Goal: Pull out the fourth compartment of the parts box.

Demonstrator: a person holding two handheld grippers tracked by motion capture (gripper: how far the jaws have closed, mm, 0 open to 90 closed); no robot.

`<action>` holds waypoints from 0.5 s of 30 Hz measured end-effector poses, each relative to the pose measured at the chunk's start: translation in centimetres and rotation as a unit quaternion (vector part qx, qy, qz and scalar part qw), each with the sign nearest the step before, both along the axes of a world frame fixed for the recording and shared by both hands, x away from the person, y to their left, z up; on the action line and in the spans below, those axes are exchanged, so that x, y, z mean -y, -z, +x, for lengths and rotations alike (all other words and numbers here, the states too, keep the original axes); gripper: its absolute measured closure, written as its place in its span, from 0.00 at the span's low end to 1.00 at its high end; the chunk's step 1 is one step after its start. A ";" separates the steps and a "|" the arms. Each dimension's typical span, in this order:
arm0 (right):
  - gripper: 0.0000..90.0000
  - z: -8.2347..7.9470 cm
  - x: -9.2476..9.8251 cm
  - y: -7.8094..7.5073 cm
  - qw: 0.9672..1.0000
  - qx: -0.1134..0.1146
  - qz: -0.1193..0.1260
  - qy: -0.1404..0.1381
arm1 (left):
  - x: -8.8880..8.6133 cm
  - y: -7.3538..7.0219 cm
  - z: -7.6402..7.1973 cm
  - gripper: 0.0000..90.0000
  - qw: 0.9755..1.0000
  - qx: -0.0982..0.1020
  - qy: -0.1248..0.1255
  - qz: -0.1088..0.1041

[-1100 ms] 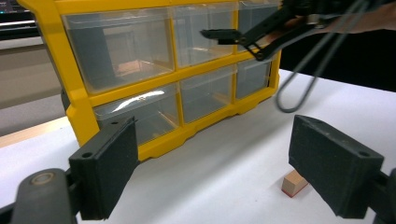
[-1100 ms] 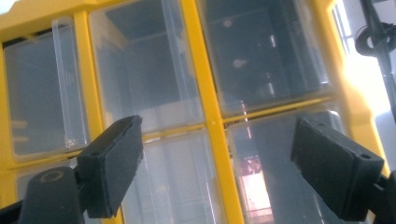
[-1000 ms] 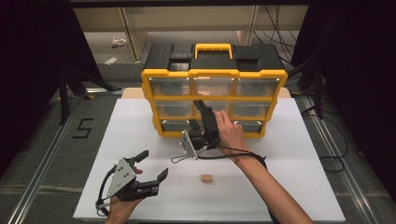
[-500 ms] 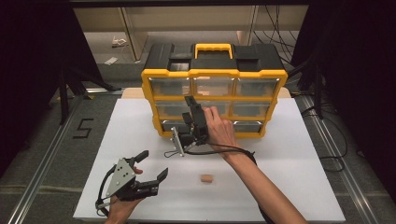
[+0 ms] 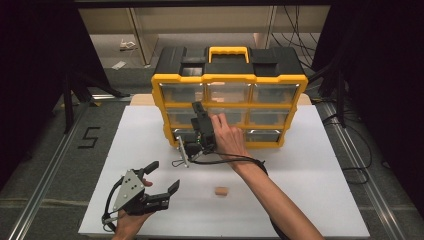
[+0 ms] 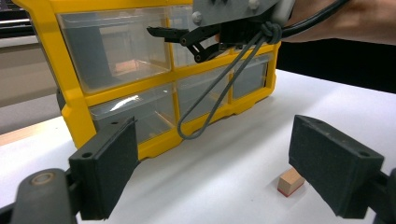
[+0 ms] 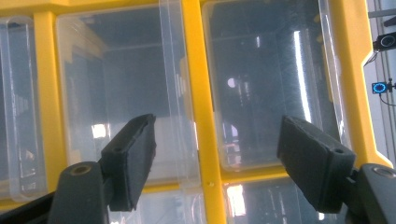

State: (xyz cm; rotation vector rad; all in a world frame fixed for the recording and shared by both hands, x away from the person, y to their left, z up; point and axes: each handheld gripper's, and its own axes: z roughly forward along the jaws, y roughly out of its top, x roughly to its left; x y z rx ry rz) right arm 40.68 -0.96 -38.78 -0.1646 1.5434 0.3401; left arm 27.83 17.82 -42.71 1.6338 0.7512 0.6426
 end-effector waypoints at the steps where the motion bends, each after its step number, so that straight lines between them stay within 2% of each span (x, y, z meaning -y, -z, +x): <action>1: 0.33 0.1 0.0 0.0 1.000 0.002 -0.004 0.000 | 0.0 0.0 0.0 0.17 1.000 0.000 0.000 0.000; 15: 0.40 0.4 -1.0 0.6 1.000 0.018 -0.014 0.005 | -0.1 0.0 0.0 0.17 1.000 0.000 -0.001 -0.003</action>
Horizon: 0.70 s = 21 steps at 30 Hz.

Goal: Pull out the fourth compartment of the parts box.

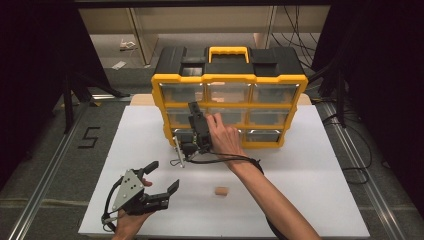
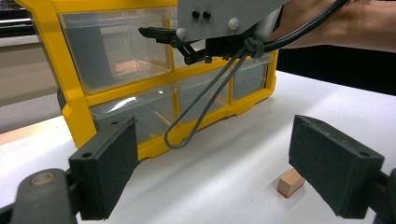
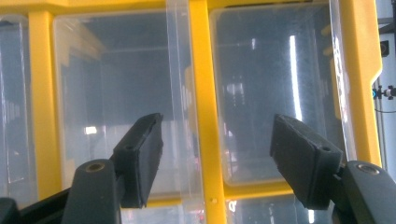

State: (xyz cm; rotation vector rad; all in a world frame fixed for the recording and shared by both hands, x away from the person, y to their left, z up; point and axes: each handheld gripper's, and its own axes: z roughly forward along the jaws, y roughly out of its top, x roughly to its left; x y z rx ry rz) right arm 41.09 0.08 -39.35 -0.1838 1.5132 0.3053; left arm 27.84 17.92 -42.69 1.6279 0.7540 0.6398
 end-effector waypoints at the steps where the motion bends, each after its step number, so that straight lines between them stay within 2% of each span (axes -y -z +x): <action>1: 0.40 0.0 -0.1 0.0 1.000 0.002 0.001 0.001 | 0.0 0.0 0.0 0.17 1.000 0.000 0.000 0.000; 11: 0.45 0.5 -0.2 0.4 1.000 0.005 0.000 0.007 | 0.1 0.0 0.0 0.17 1.000 0.000 0.001 0.000; 21: 0.49 0.7 -0.4 0.8 1.000 0.019 -0.009 0.004 | 0.1 0.0 0.0 0.17 1.000 -0.001 0.002 0.002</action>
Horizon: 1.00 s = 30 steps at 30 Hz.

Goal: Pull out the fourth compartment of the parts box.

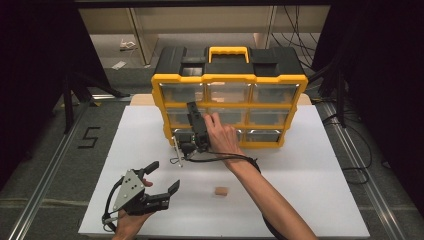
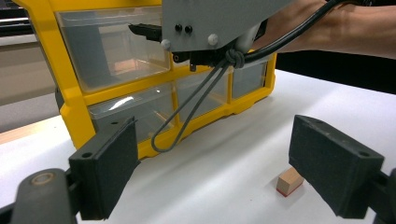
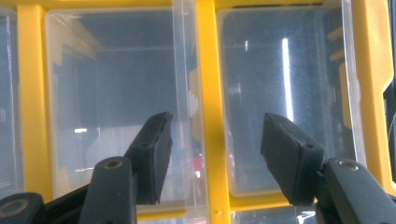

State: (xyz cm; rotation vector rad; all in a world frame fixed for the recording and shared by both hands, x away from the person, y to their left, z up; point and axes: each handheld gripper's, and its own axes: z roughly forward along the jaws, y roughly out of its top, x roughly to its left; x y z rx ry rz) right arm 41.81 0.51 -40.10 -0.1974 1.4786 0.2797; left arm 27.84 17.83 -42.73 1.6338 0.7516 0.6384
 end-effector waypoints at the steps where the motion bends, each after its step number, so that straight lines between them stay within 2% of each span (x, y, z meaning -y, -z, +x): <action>1: 0.49 0.0 -0.1 0.0 1.000 0.001 -0.002 -0.001 | 0.0 0.0 0.0 0.17 1.000 0.000 0.000 0.000; 9: 0.52 0.0 -0.6 -0.2 1.000 0.010 -0.010 -0.004 | 0.0 0.0 0.0 0.17 1.000 0.001 0.000 -0.002; 30: 0.69 -0.1 -0.6 0.8 0.999 0.027 -0.021 -0.007 | -0.1 0.0 0.0 0.17 1.000 0.001 0.000 0.000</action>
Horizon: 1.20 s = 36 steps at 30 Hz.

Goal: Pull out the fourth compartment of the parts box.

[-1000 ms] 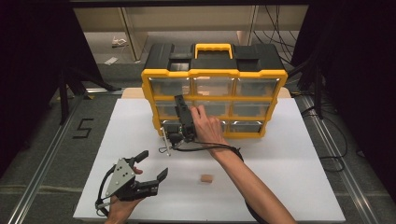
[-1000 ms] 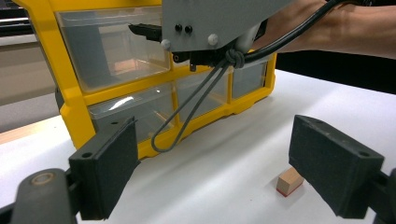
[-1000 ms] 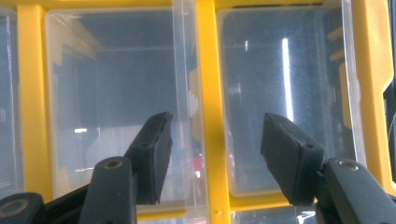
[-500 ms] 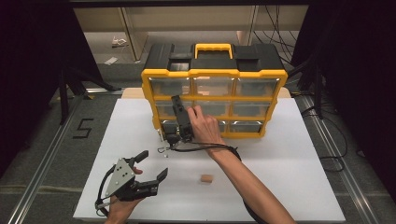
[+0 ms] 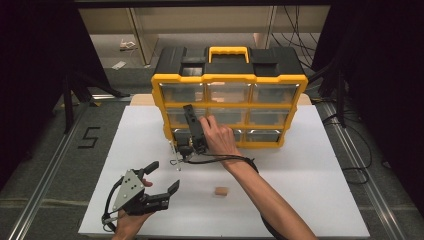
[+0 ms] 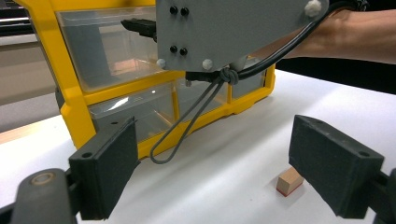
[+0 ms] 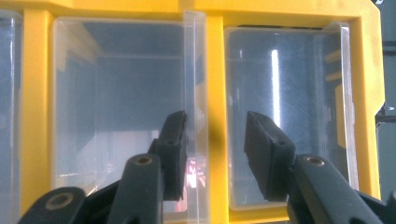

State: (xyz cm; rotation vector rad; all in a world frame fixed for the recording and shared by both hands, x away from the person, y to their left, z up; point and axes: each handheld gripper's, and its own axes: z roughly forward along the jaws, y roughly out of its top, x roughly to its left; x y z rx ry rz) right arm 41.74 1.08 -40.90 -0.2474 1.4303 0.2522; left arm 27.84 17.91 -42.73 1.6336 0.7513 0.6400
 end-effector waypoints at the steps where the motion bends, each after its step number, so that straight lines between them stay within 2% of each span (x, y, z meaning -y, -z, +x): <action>1: 0.70 0.0 0.0 0.0 1.000 0.000 0.000 0.000 | 0.0 0.0 0.0 0.17 1.000 0.000 -0.001 0.000; 9: 0.79 0.0 0.0 0.5 1.000 0.002 0.002 -0.001 | -0.1 0.0 0.1 0.17 1.000 -0.005 -0.005 0.001; 12: 0.81 0.0 0.0 0.5 1.000 0.001 -0.001 -0.003 | -0.2 0.1 0.2 0.17 1.000 -0.013 -0.016 0.008; 21: 0.88 0.0 0.1 0.7 1.000 -0.006 0.001 -0.002 | -0.4 0.1 0.4 0.17 1.000 -0.019 -0.024 0.003; 29: 0.88 0.1 0.0 0.6 1.000 -0.014 0.005 0.001 | -0.4 0.1 0.3 0.17 1.000 -0.016 -0.023 0.001; 36: 0.89 0.0 0.1 0.6 1.000 -0.011 0.001 0.000 | -0.4 0.1 0.3 0.17 1.000 -0.016 -0.023 0.002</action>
